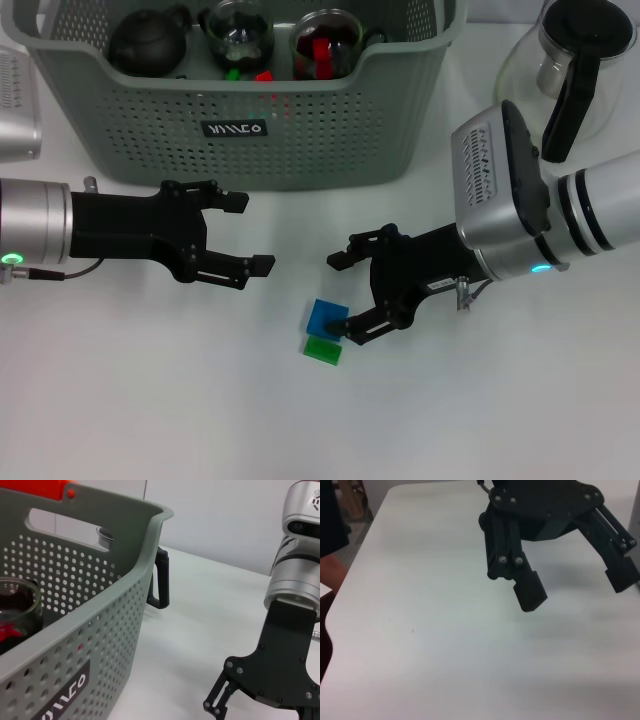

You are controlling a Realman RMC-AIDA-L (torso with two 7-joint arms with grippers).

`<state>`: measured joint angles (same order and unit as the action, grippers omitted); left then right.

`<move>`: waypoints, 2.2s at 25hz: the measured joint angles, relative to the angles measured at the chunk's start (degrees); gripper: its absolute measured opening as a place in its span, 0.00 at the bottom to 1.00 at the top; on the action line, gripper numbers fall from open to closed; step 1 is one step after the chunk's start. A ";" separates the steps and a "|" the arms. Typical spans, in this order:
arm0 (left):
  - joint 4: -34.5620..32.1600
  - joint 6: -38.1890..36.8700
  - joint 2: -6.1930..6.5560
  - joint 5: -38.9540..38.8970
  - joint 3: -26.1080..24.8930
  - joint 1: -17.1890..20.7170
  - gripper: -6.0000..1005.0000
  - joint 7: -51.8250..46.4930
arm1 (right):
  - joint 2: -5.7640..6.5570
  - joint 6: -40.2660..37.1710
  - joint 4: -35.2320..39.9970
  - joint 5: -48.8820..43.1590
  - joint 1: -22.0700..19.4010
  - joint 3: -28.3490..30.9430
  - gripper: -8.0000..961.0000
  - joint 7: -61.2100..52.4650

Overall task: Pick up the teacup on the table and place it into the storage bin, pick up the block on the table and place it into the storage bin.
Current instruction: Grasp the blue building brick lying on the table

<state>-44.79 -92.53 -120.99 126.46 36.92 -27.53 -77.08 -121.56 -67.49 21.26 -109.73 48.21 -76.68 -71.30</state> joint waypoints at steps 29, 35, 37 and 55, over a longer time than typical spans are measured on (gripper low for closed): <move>-0.12 -0.20 -0.12 0.02 0.00 -0.16 0.95 -0.06 | 0.34 2.88 0.43 6.57 -0.26 -7.87 0.79 -0.44; -0.20 -0.15 -0.13 0.02 0.09 -0.16 0.95 -0.47 | 0.58 2.97 0.85 6.80 -0.76 -7.54 0.79 -0.51; -0.20 -0.14 -0.13 0.02 0.09 -0.16 0.95 -0.51 | 0.61 2.87 0.86 6.82 -0.77 -7.53 0.79 -0.51; -0.19 -0.02 -0.13 0.02 0.08 -0.86 0.95 -0.61 | 0.05 2.55 0.44 6.81 -0.64 -8.04 0.79 -0.38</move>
<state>-44.98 -92.54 -121.11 126.48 37.00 -28.38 -77.70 -121.50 -64.95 21.71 -102.92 47.56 -84.71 -71.68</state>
